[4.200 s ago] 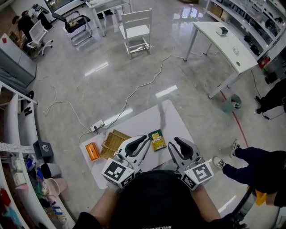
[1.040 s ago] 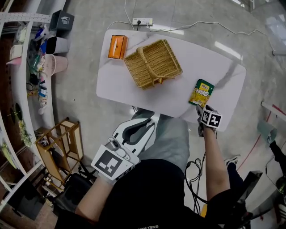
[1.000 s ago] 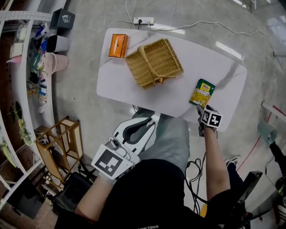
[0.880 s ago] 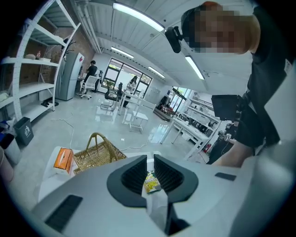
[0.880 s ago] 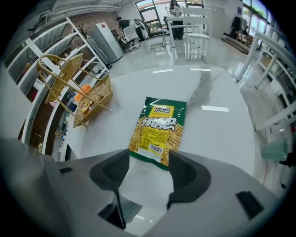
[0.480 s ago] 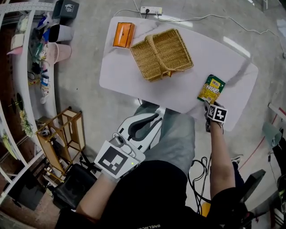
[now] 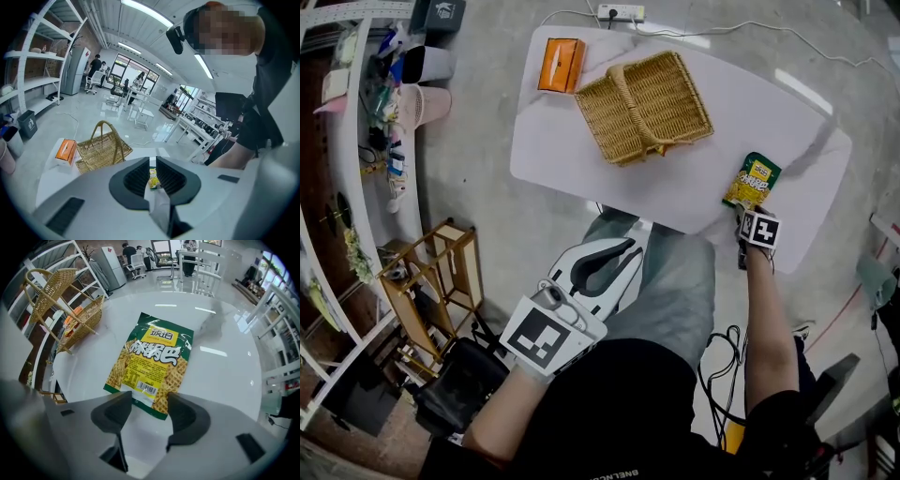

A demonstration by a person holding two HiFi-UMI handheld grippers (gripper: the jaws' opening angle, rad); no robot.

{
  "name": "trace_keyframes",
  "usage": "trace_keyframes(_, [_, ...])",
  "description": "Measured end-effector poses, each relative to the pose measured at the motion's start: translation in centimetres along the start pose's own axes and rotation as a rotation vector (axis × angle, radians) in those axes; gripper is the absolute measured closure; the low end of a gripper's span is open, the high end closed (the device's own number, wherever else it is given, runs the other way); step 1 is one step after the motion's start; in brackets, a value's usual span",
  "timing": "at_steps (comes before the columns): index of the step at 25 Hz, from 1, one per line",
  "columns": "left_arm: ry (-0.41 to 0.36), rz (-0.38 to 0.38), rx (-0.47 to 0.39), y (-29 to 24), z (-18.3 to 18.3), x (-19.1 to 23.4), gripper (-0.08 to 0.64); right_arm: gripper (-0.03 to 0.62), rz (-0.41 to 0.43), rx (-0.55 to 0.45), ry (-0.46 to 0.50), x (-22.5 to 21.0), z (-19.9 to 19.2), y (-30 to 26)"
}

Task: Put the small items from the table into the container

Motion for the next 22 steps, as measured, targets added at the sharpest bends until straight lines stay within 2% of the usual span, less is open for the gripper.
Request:
trace_keyframes(4, [0.005,-0.001,0.008,-0.2,-0.3,0.1,0.515,0.361,-0.017,0.005,0.008,-0.3,-0.1,0.1])
trace_keyframes(7, [0.004,0.002,0.0,-0.4,-0.3,0.2,0.515,0.399,-0.028,-0.003,-0.002,-0.5,0.2,0.1])
trace_keyframes(11, [0.004,-0.005,0.014,-0.6,-0.3,0.1,0.515,0.457,-0.037,-0.003,0.035,-0.7,0.4,0.2])
trace_keyframes(17, [0.001,-0.009,0.016,-0.7,-0.3,0.1,0.515,0.477,-0.066,-0.058,0.077,-0.7,2.1,1.1])
trace_keyframes(22, [0.004,-0.003,0.01,-0.5,0.0,0.5,0.515,0.485,-0.073,-0.103,0.154,-0.1,3.8,1.9])
Point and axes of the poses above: the fingertips, and each gripper's own axes: y backward along the fingers, x to its left, z out of its top, the point moved 1 cm from there along y, backward along the fingers, and after that the axes turned 1 degree about z, right-handed, at the moved point
